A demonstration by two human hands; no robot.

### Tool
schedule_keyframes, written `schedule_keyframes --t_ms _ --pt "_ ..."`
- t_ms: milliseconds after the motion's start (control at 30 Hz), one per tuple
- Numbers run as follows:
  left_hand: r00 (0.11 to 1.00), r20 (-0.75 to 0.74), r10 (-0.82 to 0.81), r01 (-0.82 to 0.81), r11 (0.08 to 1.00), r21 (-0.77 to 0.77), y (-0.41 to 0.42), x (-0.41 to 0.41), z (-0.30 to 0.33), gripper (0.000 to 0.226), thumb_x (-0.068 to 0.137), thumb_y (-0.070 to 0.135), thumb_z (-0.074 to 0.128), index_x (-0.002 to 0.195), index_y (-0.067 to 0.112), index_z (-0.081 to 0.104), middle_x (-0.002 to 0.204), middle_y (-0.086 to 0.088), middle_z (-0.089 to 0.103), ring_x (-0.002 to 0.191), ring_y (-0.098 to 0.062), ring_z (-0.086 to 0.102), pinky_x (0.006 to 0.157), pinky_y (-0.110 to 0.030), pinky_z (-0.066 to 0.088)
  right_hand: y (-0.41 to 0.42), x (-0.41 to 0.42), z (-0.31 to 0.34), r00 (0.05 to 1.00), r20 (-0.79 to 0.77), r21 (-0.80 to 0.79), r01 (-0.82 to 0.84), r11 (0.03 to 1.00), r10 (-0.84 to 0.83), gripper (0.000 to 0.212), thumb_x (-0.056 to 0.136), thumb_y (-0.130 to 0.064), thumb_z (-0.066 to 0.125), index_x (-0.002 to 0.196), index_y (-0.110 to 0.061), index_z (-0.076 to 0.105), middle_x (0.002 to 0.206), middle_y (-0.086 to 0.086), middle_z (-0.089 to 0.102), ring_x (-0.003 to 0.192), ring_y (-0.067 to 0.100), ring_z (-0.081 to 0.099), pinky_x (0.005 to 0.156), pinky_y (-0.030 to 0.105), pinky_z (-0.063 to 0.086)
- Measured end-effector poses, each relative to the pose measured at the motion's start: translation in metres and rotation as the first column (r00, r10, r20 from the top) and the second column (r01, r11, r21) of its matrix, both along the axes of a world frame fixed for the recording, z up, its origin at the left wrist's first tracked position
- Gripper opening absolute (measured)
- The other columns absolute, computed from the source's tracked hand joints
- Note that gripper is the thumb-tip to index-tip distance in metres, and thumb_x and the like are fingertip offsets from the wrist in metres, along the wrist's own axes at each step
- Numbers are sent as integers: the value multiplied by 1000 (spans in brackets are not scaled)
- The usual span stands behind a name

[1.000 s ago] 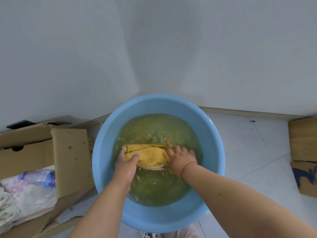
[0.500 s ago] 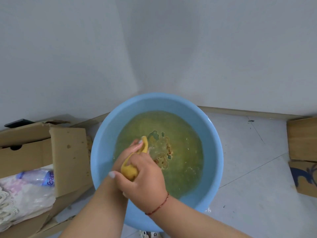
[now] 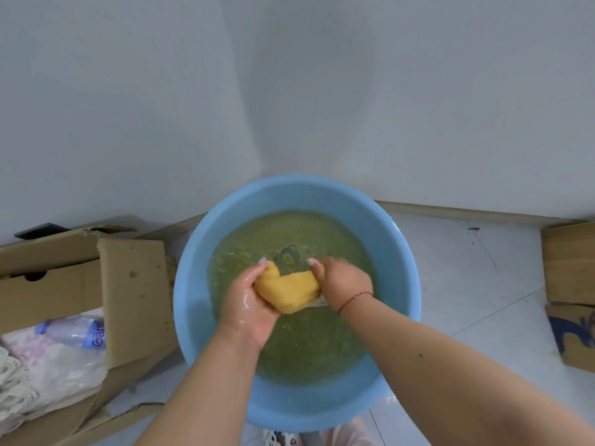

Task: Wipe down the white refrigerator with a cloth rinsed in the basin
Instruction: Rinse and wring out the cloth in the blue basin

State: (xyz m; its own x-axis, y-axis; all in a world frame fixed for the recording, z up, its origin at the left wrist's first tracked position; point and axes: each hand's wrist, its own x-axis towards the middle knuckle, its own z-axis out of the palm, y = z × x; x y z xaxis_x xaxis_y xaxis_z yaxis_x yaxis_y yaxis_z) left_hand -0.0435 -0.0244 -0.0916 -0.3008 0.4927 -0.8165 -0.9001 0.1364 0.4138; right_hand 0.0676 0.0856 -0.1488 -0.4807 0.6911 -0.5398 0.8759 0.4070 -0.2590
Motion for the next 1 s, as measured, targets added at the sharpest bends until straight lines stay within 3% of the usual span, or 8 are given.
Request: schedule_keyframes --t_ms 133,267,400,467,600,700,800,1000 --pt "925 -273 -265 182 938 -295 -26 -13 -17 40 95 19 55 133 30 51 135 2 54 123 -26 50 107 -49 37 -8 26 -19 956 249 -19 -156 988 156 64 92 -65 31 135 -18 33 126 12 46 113 30 48 89 43 45" --pt "285 -543 -790 326 613 -720 -35 -5 -26 62 83 10 68 139 24 47 145 2 42 131 -22 42 102 -31 38 -26 8 -13 880 362 -332 -187 925 308 66 91 -16 55 147 -11 20 121 13 55 104 31 58 83 43 52" --pt "-207 -589 -781 450 459 -766 -31 -7 -26 82 65 25 86 138 28 48 139 15 44 133 -13 31 114 -28 23 -16 -16 45 818 198 -280 -481 831 540 36 92 -22 54 127 -17 50 108 2 58 108 27 57 97 44 45" --pt "-137 -675 -725 633 460 -623 -25 -8 -24 77 57 23 88 128 30 58 129 21 50 124 -1 40 111 -21 26 -4 -22 90 825 -4 -291 -542 788 566 27 90 -25 57 117 -25 56 95 -2 58 101 23 59 98 41 43" --pt "414 -702 -580 644 731 -225 -15 -2 -6 37 68 11 84 100 20 67 88 7 73 85 -3 66 78 -13 49 40 -14 138 910 -401 -530 -324 784 105 19 83 -5 67 87 -23 62 81 5 71 70 16 69 64 30 60" --pt "631 -633 -447 496 861 -113 -1 -4 16 32 72 9 82 98 16 66 78 1 68 72 -14 64 61 -28 53 66 1 116 794 -521 -666 -149 731 -313 22 82 3 67 88 -16 60 71 1 67 56 8 62 49 19 49" --pt "898 -394 -196 296 931 212 17 0 33 42 68 8 67 108 -1 58 87 -15 66 75 -24 62 63 -33 53 48 10 79 547 -386 -897 -35 440 -743 30 72 -6 67 102 -6 60 81 7 69 67 15 65 59 26 54" --pt "998 -8 -57 56 947 316 21 18 36 70 86 46 54 128 -10 51 112 -25 56 115 -37 52 110 -50 37 -32 4 62 522 -222 -967 -12 253 -823 59 63 -38 84 111 -11 62 92 10 67 84 22 63 77 38 52"
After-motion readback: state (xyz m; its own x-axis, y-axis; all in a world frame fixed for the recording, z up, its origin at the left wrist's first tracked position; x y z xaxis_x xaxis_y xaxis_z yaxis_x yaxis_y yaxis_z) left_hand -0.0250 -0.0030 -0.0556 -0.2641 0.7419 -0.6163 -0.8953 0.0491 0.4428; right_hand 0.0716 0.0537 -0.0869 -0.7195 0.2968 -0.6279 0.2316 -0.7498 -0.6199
